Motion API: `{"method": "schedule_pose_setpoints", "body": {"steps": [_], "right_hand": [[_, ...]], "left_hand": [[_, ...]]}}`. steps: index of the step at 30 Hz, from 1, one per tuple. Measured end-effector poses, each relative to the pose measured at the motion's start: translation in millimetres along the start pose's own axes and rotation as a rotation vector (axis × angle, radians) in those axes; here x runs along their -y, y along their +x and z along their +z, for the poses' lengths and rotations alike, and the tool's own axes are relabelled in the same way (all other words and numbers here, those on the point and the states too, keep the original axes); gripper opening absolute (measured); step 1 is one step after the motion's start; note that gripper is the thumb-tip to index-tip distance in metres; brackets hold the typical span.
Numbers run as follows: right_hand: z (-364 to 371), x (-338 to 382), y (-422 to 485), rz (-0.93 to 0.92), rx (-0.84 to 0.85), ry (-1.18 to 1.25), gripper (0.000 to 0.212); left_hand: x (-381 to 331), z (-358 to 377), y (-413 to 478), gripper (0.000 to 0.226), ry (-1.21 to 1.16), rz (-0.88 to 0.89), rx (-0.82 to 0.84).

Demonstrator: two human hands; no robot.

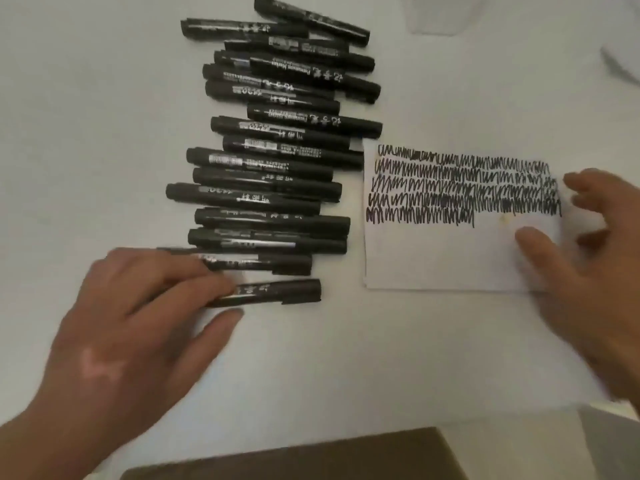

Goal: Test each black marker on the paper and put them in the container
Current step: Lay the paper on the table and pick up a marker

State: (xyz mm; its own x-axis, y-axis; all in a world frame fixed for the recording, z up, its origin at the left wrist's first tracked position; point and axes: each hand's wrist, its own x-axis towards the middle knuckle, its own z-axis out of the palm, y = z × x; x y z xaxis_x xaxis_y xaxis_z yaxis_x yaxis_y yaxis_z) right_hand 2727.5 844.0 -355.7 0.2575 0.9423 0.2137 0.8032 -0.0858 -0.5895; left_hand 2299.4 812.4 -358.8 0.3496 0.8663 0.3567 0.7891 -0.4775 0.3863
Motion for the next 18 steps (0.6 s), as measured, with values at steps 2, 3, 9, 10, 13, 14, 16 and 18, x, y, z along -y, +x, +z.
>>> {"method": "schedule_pose_setpoints", "body": {"steps": [2,3,9,10,13,14,16,18], "right_hand": [[0,-3,-2,-0.046,-0.005,0.074,0.061],[-1,-2,-3,-0.068,-0.013,0.079,0.056],[-6,18,-9,-0.153,0.121,-0.078,0.057],[-5,19,-10,-0.157,0.134,-0.119,0.053],[-2,17,-13,-0.193,0.115,-0.185,0.049],[0,15,-13,-0.205,0.111,-0.194,0.051],[1,11,-12,-0.214,0.103,-0.171,0.057],[1,9,-12,-0.224,0.089,-0.135,0.057]], "left_hand": [[1,3,-3,0.031,0.055,0.004,-0.008],[0,4,-4,0.032,0.078,0.002,-0.017],[-18,1,1,0.032,0.121,-0.048,-0.082],[-19,1,1,0.032,0.122,-0.043,-0.081],[-21,0,2,0.033,0.117,-0.052,-0.072],[-21,-1,2,0.033,0.119,-0.059,-0.068],[-26,-2,3,0.033,0.119,-0.071,-0.065],[-33,-5,4,0.034,0.129,-0.081,-0.055]]}}
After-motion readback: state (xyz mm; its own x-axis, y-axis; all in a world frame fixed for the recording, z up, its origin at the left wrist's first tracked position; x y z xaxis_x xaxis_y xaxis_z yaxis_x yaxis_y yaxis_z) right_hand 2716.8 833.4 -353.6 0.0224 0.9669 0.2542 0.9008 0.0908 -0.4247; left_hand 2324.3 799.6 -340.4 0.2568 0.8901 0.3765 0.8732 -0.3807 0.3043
